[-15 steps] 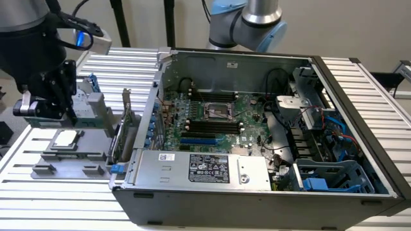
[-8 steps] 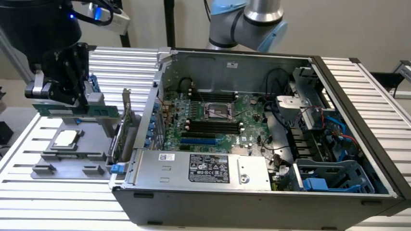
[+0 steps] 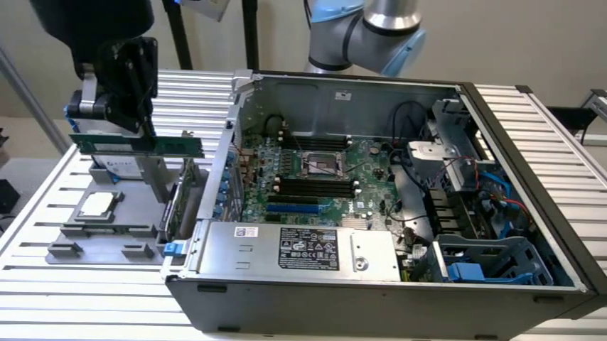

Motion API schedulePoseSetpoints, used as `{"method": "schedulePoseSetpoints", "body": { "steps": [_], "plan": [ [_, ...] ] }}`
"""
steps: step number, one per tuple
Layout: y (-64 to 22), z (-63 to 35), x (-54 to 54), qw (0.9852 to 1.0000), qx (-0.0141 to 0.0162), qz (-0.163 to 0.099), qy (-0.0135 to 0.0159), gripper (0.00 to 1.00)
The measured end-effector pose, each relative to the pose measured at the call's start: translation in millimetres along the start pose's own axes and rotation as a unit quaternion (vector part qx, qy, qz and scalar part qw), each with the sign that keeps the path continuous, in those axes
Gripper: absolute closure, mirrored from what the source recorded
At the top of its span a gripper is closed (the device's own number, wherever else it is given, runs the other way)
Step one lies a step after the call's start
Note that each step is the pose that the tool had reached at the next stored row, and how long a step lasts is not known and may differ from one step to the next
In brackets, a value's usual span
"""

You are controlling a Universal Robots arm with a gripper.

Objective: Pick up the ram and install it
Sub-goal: 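Pick up the ram and move it above insertion slot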

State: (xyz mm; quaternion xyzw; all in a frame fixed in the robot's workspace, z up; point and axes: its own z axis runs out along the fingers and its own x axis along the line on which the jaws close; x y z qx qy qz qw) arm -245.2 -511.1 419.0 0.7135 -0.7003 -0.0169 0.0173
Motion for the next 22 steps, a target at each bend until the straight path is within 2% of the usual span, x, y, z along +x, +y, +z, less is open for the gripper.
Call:
{"method": "schedulePoseSetpoints", "body": {
  "steps": [9, 19, 22],
  "plan": [
    [-40.7, -6.4, 0.8, 0.9999, 0.0001, -0.001, -0.0111, 0.87],
    [-86.0, -8.6, 1.6, 0.9998, 0.0002, -0.001, -0.0193, 0.87],
    [-99.5, -9.0, 1.2, 0.9998, 0.0001, -0.001, -0.0203, 0.87]
  ]
}}
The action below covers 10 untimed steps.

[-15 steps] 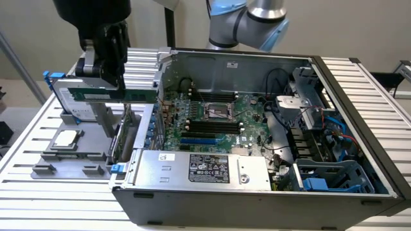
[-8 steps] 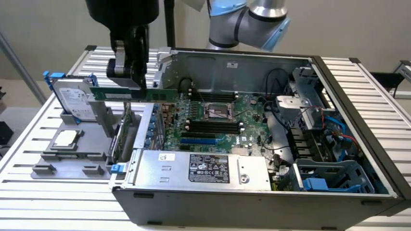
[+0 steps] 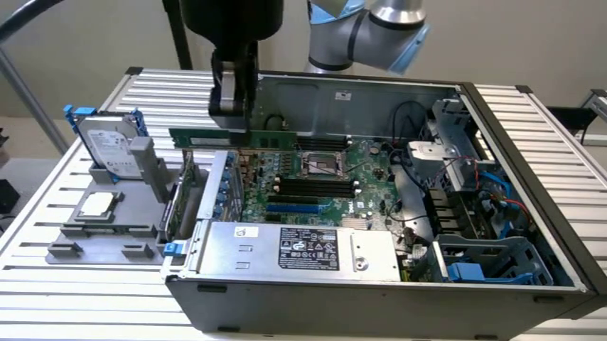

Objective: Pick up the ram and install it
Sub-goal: 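Pick up the ram and move it above insertion slot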

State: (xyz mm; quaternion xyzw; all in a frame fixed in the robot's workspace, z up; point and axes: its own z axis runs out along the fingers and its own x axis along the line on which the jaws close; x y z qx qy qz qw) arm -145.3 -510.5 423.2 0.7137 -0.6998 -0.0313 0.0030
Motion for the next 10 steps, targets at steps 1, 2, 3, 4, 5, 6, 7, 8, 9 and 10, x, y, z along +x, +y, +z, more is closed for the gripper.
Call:
{"method": "schedulePoseSetpoints", "body": {
  "steps": [1, 2, 3, 4, 5, 6, 7, 8, 9, 10],
  "plan": [
    [-4.6, 0.3, -0.4, 1.0000, -0.0001, 0.000, -0.0002, 0.87],
    [-9.5, 0.8, -0.9, 1.0000, -0.0002, 0.000, -0.0002, 0.87],
    [-14.0, 1.6, -1.5, 1.0000, -0.0003, 0.000, -0.0003, 0.87],
    [-18.6, 2.4, -2.1, 1.0000, -0.0005, 0.000, -0.0003, 0.87],
    [-23.1, 3.3, -2.9, 1.0000, -0.0006, 0.000, -0.0003, 0.87],
    [-27.7, 4.1, -3.6, 1.0000, -0.0007, 0.000, -0.0003, 0.87],
    [-32.4, 5.1, -4.7, 1.0000, -0.0008, 0.000, -0.0003, 0.87],
    [-37.0, 6.2, -5.8, 1.0000, -0.0008, 0.000, -0.0003, 0.87],
    [-41.5, 7.2, -7.1, 1.0000, -0.0009, 0.000, -0.0003, 0.87],
    [-46.1, 8.4, -8.6, 1.0000, -0.0009, 0.000, -0.0004, 0.87]
  ]
}}
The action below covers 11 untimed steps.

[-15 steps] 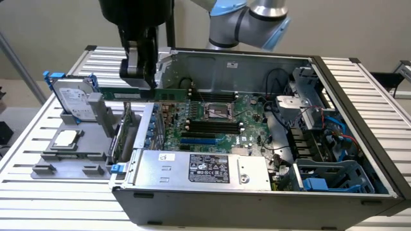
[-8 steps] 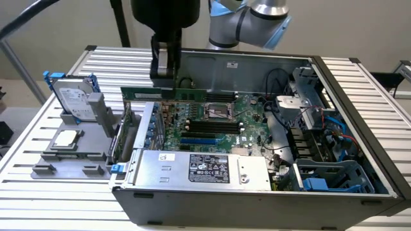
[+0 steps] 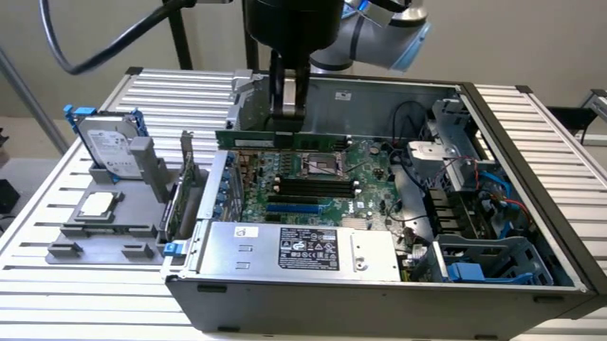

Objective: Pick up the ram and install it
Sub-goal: 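Pick up the ram and move it above insertion slot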

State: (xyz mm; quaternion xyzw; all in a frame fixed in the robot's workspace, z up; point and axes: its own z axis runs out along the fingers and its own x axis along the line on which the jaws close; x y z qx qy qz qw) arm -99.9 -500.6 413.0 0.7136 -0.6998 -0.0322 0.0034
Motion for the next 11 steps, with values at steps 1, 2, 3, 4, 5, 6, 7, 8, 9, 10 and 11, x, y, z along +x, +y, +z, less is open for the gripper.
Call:
{"method": "schedulePoseSetpoints", "body": {
  "steps": [1, 2, 3, 4, 5, 6, 7, 8, 9, 10, 11],
  "plan": [
    [-4.7, 1.4, -2.1, 1.0000, 0.0000, 0.000, 0.0000, 0.87],
    [-8.4, 2.7, -4.4, 1.0000, 0.0000, 0.000, 0.0000, 0.87],
    [-11.4, 4.0, -7.2, 1.0000, 0.0000, 0.000, 0.0000, 0.87],
    [-14.0, 5.4, -10.7, 1.0000, 0.0000, 0.000, 0.0000, 0.87],
    [-16.2, 6.7, -14.3, 1.0000, 0.0000, 0.000, 0.0000, 0.87],
    [-18.5, 8.2, -17.9, 1.0000, 0.0000, 0.000, 0.0000, 0.87],
    [-20.7, 9.7, -21.4, 1.0000, 0.0000, 0.000, 0.0000, 0.87],
    [-23.1, 11.2, -24.9, 1.0000, 0.0000, 0.000, 0.0000, 0.87],
    [-25.6, 12.8, -28.2, 1.0000, 0.0000, 0.000, 0.0000, 0.87],
    [-28.0, 14.4, -31.5, 1.0000, 0.0000, 0.000, 0.0000, 0.87],
    [-30.5, 16.0, -34.8, 1.0000, 0.0000, 0.000, 0.0000, 0.87]
  ]
}}
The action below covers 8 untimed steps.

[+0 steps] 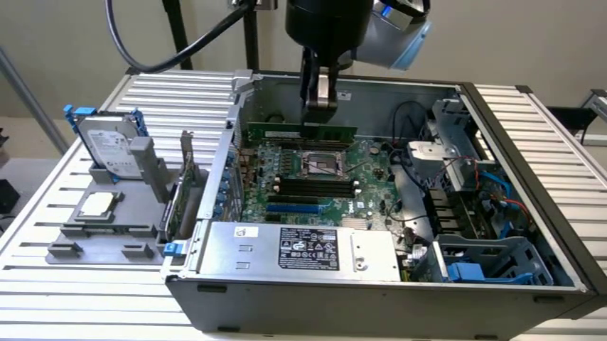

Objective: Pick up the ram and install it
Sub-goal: 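Pick up the ram and move it above insertion slot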

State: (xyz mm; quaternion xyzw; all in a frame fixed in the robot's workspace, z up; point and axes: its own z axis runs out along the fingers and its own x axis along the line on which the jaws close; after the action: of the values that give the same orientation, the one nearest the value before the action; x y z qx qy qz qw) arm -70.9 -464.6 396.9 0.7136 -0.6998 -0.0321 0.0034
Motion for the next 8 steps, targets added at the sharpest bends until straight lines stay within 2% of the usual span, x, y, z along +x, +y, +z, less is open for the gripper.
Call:
{"method": "schedulePoseSetpoints", "body": {
  "steps": [8],
  "plan": [
    [-16.6, 13.1, -21.6, 1.0000, 0.0000, 0.000, -0.0001, 0.87]
  ]
}}
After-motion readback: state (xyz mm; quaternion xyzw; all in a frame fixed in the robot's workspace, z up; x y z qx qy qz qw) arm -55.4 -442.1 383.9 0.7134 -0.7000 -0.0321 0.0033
